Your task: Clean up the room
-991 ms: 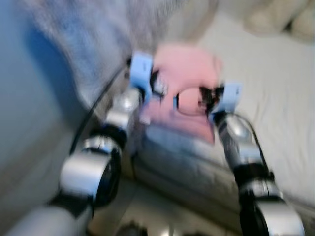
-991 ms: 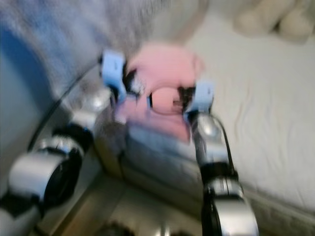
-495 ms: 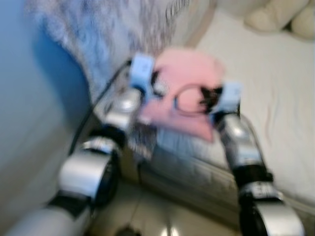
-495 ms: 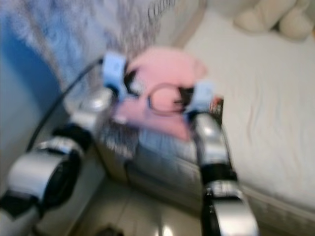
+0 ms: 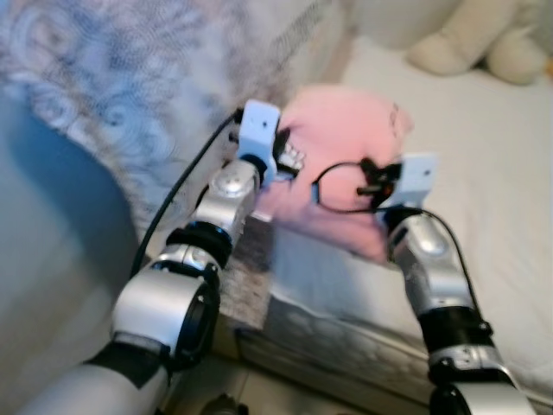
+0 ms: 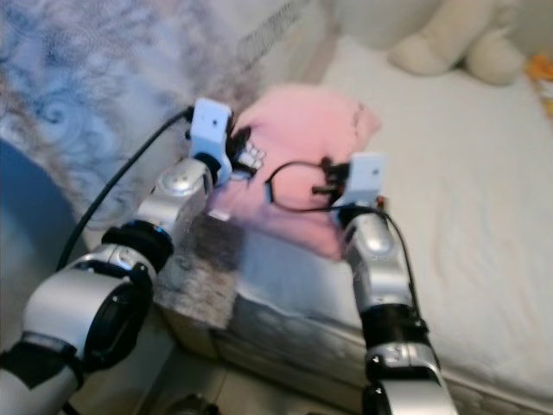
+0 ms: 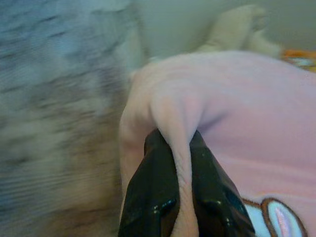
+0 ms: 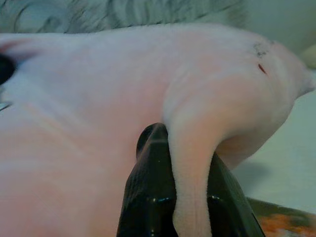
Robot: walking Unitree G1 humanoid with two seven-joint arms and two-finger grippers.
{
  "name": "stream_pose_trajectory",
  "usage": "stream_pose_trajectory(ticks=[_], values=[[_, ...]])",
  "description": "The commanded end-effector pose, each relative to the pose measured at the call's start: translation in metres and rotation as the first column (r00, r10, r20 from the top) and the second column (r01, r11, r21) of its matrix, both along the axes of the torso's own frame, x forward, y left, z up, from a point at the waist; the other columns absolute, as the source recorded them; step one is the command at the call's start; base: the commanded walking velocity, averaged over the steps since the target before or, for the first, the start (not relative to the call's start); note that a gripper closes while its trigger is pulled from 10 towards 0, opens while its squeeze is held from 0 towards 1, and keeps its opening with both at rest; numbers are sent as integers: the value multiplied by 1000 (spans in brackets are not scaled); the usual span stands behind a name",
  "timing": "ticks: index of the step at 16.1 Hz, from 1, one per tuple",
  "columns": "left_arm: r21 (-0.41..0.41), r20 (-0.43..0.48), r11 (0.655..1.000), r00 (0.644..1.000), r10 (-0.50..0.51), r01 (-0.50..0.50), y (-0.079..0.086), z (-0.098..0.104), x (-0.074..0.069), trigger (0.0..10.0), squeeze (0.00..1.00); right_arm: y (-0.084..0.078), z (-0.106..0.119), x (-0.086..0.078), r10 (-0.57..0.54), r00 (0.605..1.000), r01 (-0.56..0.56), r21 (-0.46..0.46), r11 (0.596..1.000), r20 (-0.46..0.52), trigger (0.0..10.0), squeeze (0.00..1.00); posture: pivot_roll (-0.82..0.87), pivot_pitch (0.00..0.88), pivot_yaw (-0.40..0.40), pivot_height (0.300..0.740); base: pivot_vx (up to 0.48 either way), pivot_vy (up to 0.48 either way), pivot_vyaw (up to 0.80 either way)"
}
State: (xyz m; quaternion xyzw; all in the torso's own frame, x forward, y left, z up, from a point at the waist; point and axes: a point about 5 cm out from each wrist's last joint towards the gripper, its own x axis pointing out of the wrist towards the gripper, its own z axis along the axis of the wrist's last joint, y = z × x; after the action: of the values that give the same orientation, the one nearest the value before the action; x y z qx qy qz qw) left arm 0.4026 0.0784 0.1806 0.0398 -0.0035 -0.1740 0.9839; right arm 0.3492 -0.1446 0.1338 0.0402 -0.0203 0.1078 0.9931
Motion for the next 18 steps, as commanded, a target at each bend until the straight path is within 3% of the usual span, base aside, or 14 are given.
stream_pose_trajectory(ticks=[1, 3, 4, 8, 9, 13, 16, 18], values=[[-22, 45, 995, 994, 102, -101, 10, 19, 8, 10000, 0, -22, -9, 0, -67, 997, 65, -40, 997, -40, 10000, 0, -5, 134, 14, 740, 480, 0, 0], [-27, -3, 990, 990, 138, -138, 8, 12, 7, 10000, 0, -20, -18, 11, -58, 994, 51, -81, 995, -92, 10000, 0, -19, 212, 21, 740, 240, 0, 0], [-53, -2, 980, 982, 191, -190, 12, 6, 6, 10000, 0, -17, -26, 15, -65, 990, 45, -157, 987, -129, 10000, 0, -16, 247, 25, 740, 0, 0, 0], [3, -86, 955, 951, 297, -298, 22, -20, 0, 10000, 0, 1, -42, 18, -32, 971, -26, -242, 970, -236, 10000, 0, -21, 295, 17, 740, 0, 0, 0], [37, -62, 948, 946, 319, -317, 26, -19, 0, 10000, 0, 5, -41, 19, -26, 971, -32, -238, 971, -237, 10000, 0, -20, 299, 16, 740, 0, 0, 0], [37, 22, 909, 910, 414, -414, 48, -4, 5, 10000, 0, 22, -36, 23, 29, 975, -82, -240, 967, -219, 10000, 0, -3, 304, 10, 740, 0, 0, 0], [31, 7, 931, 931, 364, -364, 30, -10, 2, 10000, 0, 14, -42, 21, -2, 972, -73, -311, 948, -236, 10000, 0, 10, 300, -3, 740, 0, 0, 0], [34, 4, 934, 935, 355, -355, 26, -11, 2, 10000, 0, 12, -42, 21, -9, 971, -70, -317, 946, -240, 10000, 0, 4, 297, -7, 740, 0, 0, 0]])
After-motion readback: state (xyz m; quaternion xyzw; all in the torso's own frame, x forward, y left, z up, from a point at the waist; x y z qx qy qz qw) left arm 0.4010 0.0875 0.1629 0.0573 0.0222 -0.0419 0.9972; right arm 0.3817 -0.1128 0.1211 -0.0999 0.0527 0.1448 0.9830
